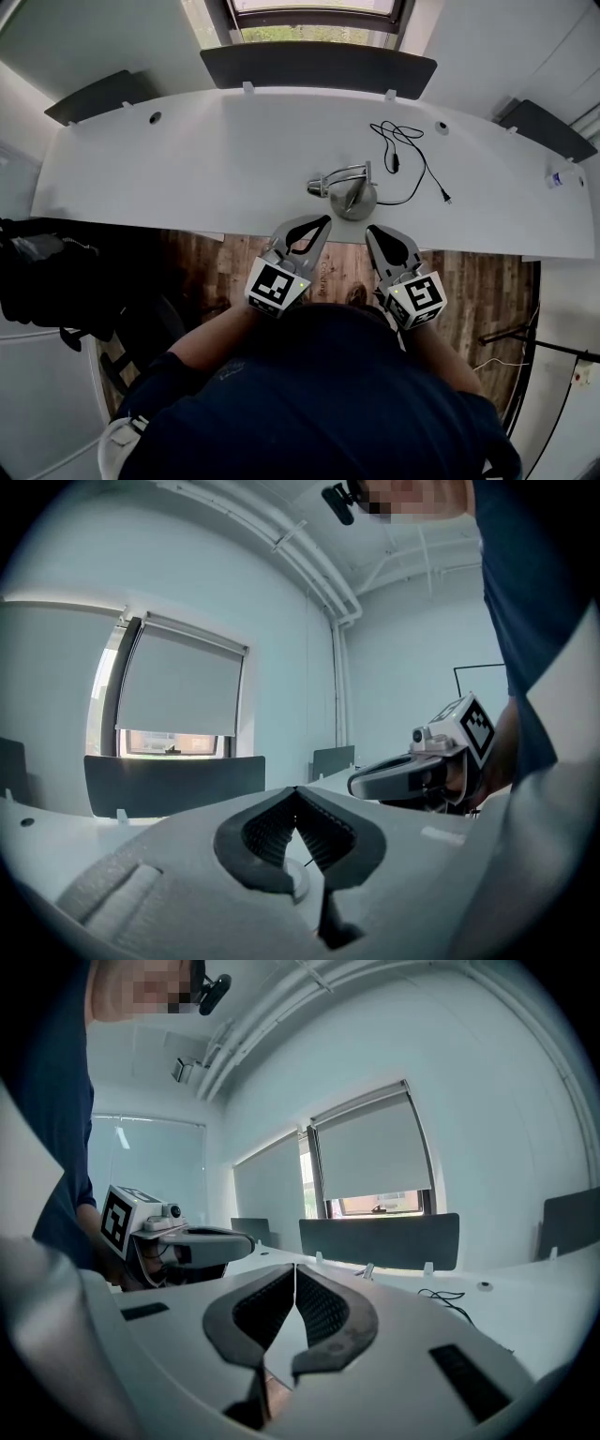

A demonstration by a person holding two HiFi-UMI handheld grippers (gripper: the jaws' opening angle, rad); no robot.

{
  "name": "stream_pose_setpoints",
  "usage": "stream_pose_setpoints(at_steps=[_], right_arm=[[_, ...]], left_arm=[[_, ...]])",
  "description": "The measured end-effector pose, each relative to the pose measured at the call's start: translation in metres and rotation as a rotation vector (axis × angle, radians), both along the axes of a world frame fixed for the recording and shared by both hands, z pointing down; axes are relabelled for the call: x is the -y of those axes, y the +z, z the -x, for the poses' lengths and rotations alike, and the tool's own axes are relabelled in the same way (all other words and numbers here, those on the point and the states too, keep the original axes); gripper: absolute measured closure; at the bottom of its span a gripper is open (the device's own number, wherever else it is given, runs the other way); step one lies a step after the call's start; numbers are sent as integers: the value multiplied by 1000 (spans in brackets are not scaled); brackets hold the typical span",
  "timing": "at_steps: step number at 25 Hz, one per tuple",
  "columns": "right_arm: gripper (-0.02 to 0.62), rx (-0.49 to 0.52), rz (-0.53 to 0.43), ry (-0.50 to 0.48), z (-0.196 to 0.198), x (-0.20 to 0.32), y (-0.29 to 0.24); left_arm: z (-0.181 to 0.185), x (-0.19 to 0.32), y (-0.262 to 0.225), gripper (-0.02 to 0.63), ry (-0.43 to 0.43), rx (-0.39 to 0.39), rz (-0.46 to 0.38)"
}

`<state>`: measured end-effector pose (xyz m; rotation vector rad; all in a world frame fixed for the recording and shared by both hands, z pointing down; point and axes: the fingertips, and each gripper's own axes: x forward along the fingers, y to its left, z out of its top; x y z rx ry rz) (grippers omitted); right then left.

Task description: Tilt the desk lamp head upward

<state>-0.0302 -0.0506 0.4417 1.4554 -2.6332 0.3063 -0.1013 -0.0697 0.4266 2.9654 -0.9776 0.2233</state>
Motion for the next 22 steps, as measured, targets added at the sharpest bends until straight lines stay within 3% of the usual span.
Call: stream_pose_setpoints(at_steps=[8,15,22], right_arm=[[583,-35,64,-40,-24,26,37],[583,-68,94,-91,-43,54,76],[583,-122,129,-130,-50,83,106]], left_arm=[[-9,30,36,600,-82,104,23],[-20,60,73,598,-180,143,50],[-30,85,105,598,-217,238,49]])
